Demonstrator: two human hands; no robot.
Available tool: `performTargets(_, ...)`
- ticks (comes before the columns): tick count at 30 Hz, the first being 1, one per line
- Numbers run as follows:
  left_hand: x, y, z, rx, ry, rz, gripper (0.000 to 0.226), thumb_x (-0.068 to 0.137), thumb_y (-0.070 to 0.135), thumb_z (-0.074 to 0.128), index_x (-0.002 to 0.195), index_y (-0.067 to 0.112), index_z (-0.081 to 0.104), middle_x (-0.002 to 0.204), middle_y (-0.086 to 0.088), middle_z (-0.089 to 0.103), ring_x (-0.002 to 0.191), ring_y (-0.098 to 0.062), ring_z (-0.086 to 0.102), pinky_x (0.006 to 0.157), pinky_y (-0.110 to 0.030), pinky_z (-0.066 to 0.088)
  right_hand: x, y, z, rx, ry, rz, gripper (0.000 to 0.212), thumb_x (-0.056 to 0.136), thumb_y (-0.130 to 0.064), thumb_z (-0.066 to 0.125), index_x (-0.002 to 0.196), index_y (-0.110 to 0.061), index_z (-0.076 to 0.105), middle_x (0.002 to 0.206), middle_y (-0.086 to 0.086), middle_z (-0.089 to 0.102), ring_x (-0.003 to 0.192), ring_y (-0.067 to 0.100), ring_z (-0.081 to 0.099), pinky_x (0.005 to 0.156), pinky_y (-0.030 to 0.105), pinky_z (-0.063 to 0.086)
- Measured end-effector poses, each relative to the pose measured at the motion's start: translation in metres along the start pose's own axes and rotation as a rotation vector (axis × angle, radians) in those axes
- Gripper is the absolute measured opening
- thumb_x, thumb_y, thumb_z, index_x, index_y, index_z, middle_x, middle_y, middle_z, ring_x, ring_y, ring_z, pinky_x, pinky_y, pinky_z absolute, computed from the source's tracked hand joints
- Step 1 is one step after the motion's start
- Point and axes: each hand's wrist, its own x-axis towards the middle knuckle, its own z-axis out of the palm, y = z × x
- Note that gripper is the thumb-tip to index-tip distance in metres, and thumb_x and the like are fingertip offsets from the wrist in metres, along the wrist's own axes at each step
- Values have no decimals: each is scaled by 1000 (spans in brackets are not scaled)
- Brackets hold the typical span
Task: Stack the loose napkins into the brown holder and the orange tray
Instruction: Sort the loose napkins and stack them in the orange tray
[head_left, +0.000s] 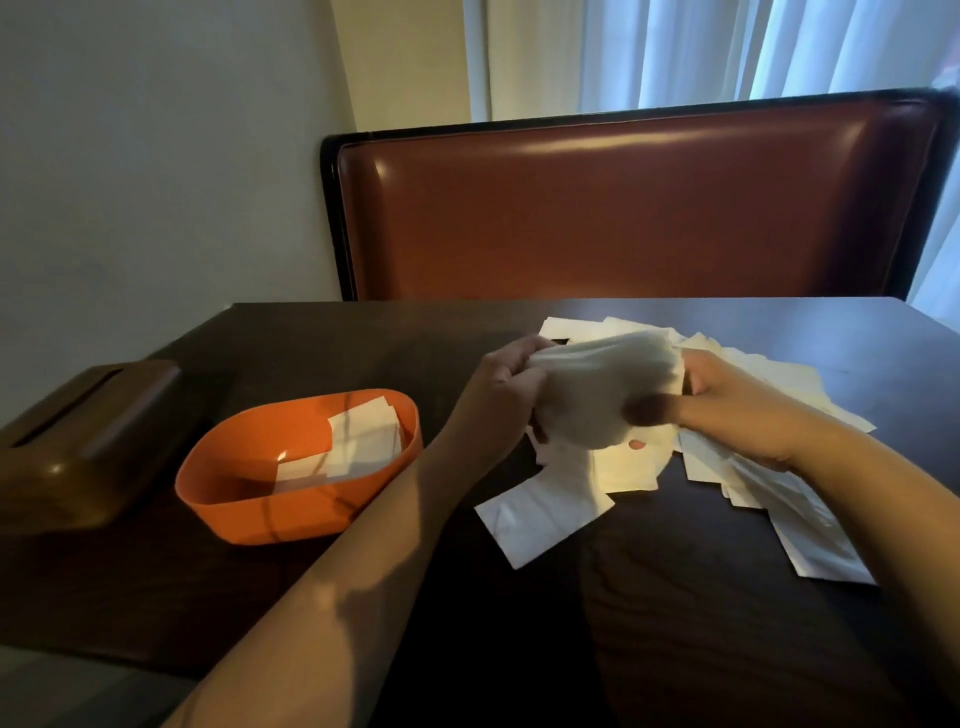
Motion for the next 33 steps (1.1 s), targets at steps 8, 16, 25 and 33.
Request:
performTargets(8,-21,24,-54,40,69,-43,25,89,19,68,110,20,56,106,-3,62,92,-13,67,73,-29,60,30,-44,34,373,12,20,34,88,-23,61,122,-18,59,102,8,71,81,17,72,65,25,58)
performTargets(16,-58,29,-141,30,260,-293,21,82,30,73,96,22,60,96,-1,64,85,-15,65,59,-22,53,87,-86,106,454,43,56,44,77,-28,70,119,-17,61,115,8,68,103,20,70,82,35,60)
performTargets(25,-113,22,-193,425,341,-401,31,83,34,75,108,28,59,93,9,68,84,-4,66,66,-19,49,139,-108,182,201,43,151,23,94,-27,65,113,-16,60,103,6,71,91,20,72,82,43,61)
performTargets(33,-128,3,-196,631,283,-369,25,82,34,71,89,16,56,71,1,61,53,-5,52,57,-28,45,154,-95,209,171,44,247,37,90,-24,71,121,-19,52,114,6,63,91,18,70,70,31,61)
